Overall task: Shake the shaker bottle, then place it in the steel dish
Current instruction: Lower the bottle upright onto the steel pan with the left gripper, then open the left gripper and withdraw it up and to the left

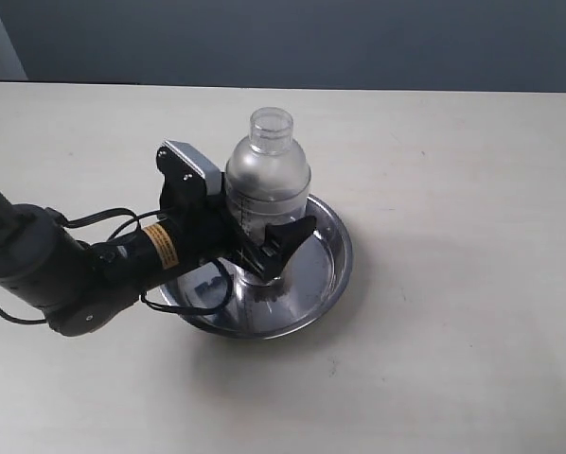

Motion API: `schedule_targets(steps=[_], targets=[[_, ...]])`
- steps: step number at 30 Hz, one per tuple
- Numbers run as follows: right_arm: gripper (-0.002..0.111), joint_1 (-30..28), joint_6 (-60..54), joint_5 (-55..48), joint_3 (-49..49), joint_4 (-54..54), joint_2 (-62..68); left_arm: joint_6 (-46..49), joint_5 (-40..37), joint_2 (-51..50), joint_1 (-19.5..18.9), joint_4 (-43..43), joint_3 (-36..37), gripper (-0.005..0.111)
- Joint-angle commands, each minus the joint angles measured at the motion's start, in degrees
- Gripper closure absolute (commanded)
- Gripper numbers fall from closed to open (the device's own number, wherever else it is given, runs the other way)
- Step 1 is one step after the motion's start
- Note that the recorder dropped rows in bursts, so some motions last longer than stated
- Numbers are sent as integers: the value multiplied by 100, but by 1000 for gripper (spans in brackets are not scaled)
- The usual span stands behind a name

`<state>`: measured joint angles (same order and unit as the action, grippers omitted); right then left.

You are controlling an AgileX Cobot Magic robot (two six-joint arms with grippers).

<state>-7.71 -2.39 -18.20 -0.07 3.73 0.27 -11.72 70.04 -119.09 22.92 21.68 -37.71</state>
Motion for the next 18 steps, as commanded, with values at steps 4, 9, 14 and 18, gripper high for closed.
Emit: schedule_targets(steps=[4, 9, 14, 18], targets=[[109, -20, -11, 75, 7, 4, -27, -19, -8, 31, -8, 131, 21, 1], [109, -20, -11, 75, 7, 4, -27, -19, -8, 245, -8, 68, 90, 1], [109, -20, -11, 75, 7, 4, -27, -19, -8, 586, -8, 26, 183, 1], [109, -20, -11, 75, 7, 4, -27, -19, -8, 866, -8, -2, 199, 1]])
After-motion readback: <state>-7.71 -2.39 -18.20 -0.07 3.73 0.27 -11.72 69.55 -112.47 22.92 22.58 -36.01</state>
